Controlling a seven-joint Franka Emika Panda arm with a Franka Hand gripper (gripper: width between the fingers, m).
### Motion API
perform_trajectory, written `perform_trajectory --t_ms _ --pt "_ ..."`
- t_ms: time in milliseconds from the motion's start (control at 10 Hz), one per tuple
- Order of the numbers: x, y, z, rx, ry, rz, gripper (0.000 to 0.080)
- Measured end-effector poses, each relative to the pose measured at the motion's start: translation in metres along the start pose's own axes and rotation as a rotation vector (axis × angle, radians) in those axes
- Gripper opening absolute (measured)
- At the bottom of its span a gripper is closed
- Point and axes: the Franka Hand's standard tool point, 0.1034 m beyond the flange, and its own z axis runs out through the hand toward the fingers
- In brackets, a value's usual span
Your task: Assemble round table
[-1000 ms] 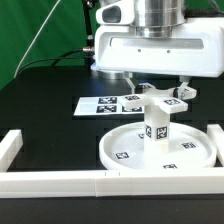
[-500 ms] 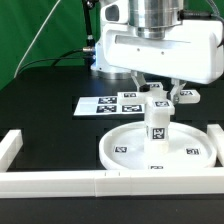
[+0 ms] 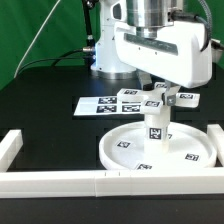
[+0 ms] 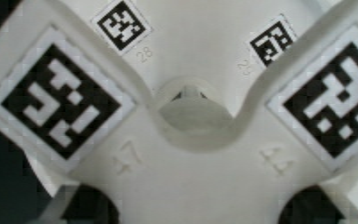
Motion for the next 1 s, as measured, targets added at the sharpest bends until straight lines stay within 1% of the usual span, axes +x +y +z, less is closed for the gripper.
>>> perform_trajectory --t_ms 100,400,500,600,700,800,900,1000 --pt "0.0 0.0 0.0 0.001 -0.001 0.067 0.0439" --pt "0.001 0.0 0.001 0.0 -0.001 0.076 0.0439" --pt "-0.001 -0.001 -0.003 0.006 -0.005 0.077 0.0606" --pt "-0.004 -0.005 -0.02 0.028 -0.021 0.069 0.0606" --pt "-0.006 -0.007 -0.039 0.051 -0.045 0.068 0.064" --pt "-0.005 -0.009 -0.053 0.07 -0.053 0.067 0.0648" --pt "-0.004 -0.01 -0.056 0.076 -0.053 0.068 0.0648" --pt "-0.005 -0.009 -0.053 0.071 -0.052 0.067 0.0649"
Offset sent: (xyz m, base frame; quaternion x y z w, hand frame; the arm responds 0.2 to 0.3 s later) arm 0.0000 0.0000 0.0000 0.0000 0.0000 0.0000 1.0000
